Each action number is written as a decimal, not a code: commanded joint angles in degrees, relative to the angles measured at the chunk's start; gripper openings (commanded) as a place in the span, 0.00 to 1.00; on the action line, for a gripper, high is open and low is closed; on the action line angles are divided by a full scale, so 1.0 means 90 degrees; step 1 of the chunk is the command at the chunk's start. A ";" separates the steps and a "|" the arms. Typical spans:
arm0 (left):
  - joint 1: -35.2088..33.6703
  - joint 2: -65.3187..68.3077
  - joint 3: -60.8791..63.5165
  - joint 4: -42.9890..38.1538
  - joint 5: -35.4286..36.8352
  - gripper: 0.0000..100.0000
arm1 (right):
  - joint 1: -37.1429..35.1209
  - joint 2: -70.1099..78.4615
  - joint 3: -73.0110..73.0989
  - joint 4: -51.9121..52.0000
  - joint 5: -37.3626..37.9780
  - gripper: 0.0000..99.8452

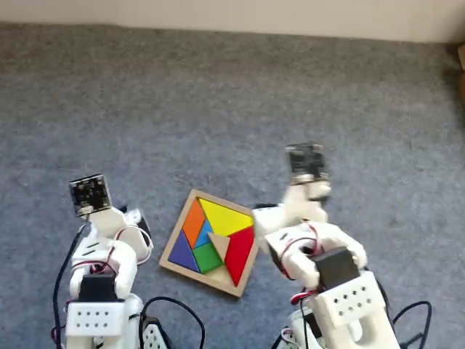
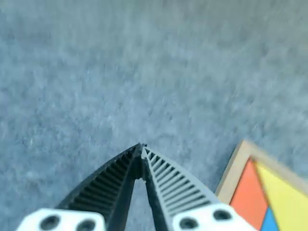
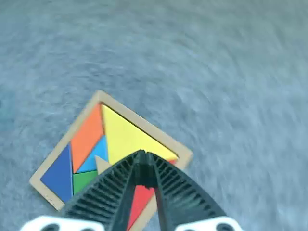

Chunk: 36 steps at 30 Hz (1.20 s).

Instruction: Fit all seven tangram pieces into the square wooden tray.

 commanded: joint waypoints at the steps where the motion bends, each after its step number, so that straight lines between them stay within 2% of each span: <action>1: -0.0063 -0.0786 0.0151 0.0508 -0.0078 0.01 | -0.0611 0.0259 0.0142 -0.0874 0.0391 0.01; 4: -0.0063 -0.1050 0.0142 0.0879 -0.0078 0.01 | -0.1079 0.0464 0.0405 -0.1343 0.0410 0.01; 13: -0.0063 -0.0982 0.0142 0.0889 -0.0088 0.01 | -0.1929 0.1499 0.0835 -0.2261 0.0391 0.01; 22: -0.0063 -0.0982 0.0142 0.0889 -0.0088 0.01 | -0.1919 0.2877 0.0806 -0.2935 0.0391 0.01; 36: -0.0063 -0.0982 0.0142 0.0889 -0.0088 0.01 | -0.1958 0.3219 0.1099 -0.2486 0.0410 0.01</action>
